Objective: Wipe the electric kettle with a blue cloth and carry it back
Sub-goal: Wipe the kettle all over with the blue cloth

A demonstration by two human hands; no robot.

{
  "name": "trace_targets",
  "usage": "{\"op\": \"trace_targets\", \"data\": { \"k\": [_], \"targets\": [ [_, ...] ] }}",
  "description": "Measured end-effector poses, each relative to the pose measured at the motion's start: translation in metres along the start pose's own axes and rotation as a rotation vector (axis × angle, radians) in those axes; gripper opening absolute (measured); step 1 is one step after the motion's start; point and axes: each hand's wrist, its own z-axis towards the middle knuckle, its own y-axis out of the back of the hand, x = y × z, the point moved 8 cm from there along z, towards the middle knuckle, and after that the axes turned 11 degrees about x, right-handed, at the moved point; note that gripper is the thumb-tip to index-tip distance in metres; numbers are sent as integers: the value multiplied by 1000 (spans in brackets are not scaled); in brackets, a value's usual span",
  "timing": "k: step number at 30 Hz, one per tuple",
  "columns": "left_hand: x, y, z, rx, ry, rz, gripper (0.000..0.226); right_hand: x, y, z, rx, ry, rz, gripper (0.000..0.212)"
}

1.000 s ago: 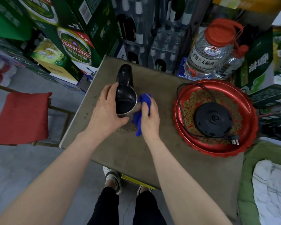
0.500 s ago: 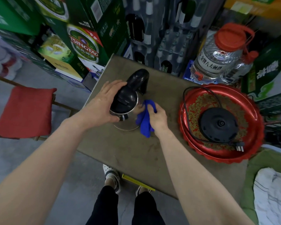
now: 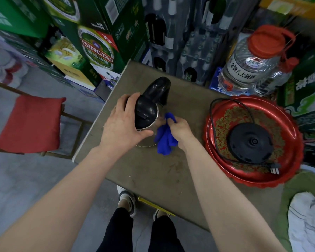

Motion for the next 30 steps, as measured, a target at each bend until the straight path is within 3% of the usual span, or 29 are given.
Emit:
{"op": "trace_targets", "data": {
  "k": [5, 8, 11, 14, 18, 22, 25, 28, 30],
  "targets": [
    [0, 2, 0, 13, 43, 60, 111, 27, 0, -5, 11, 237, 154, 32],
    [1, 3, 0, 17, 53, 77, 110, 5, -4, 17, 28, 158, 186, 30],
    [1, 2, 0, 19, 58, 76, 110, -26, -13, 24, -90, 48, 250, 39],
    [2, 1, -1, 11, 68, 78, 110, -80, -42, 20, -201, -12, 385, 62],
    [0, 1, -4, -3, 91, 99, 110, -74, -88, -44, -113, 5, 702, 42],
    [-5, 2, -7, -30, 125, 174, 107, -35, -25, -17, -270, 201, 433, 40],
    [-2, -1, -7, 41, 76, 140, 107, 16, 1, -5, -194, 336, 172, 42],
    [3, 2, -9, 85, 47, 151, 110, 21, -9, -24, -166, 335, 289, 45],
    [4, 3, -10, 84, 35, 147, 110, -27, -32, -29, -181, 155, 460, 45]
  ]
}}
